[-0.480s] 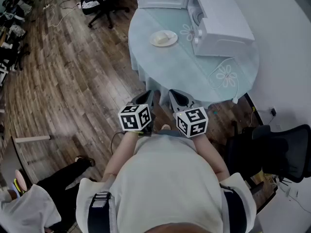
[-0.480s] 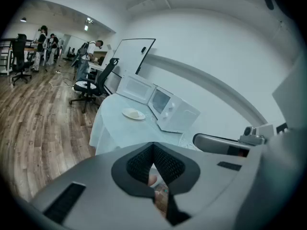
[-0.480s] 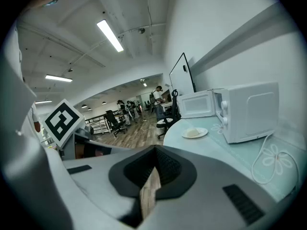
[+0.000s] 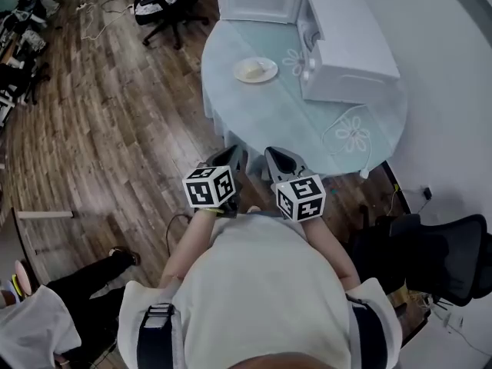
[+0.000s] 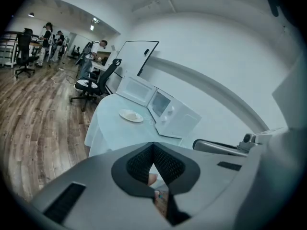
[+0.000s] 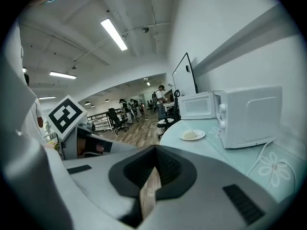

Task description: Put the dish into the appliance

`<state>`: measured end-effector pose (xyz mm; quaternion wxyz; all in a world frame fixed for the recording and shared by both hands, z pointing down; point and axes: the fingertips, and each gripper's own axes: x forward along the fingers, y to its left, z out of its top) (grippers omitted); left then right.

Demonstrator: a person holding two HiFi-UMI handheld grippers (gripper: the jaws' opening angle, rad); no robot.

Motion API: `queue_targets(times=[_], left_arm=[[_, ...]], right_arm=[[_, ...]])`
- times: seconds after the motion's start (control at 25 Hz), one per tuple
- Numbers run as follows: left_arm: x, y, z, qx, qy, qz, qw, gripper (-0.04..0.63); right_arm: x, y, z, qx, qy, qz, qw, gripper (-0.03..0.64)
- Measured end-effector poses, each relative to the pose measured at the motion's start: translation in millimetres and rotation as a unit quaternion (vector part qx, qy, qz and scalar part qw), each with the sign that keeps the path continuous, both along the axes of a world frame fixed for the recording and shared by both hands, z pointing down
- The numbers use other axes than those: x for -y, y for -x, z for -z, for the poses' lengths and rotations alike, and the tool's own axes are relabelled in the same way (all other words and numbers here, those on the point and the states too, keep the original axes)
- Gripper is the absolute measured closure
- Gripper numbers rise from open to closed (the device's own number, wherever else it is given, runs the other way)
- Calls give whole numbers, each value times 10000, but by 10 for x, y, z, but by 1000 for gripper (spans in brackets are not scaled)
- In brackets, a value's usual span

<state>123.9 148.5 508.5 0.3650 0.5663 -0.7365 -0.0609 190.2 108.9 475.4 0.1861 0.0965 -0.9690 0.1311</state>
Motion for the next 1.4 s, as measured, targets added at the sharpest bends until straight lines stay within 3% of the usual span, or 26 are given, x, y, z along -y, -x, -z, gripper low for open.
queue_targets(times=[0.16,0.56,0.88,1.4], left_arm=[[109,-39,-2,-34,-27,-49,10000,588],[253,206,-100,-200,43,102,9997,588],[473,765,-144,-228,45,-18,9997,588],[1092,1874,-194,-77,236,-951,9952,588]], right_arm=[[149,-15,41,248,266,-144,9992,611],[307,171,-26,123,305,43,9995,611],[579,603,-24,194,291,-237,9991,611],[1108,1740,-1,216,230,-977,9947,611]])
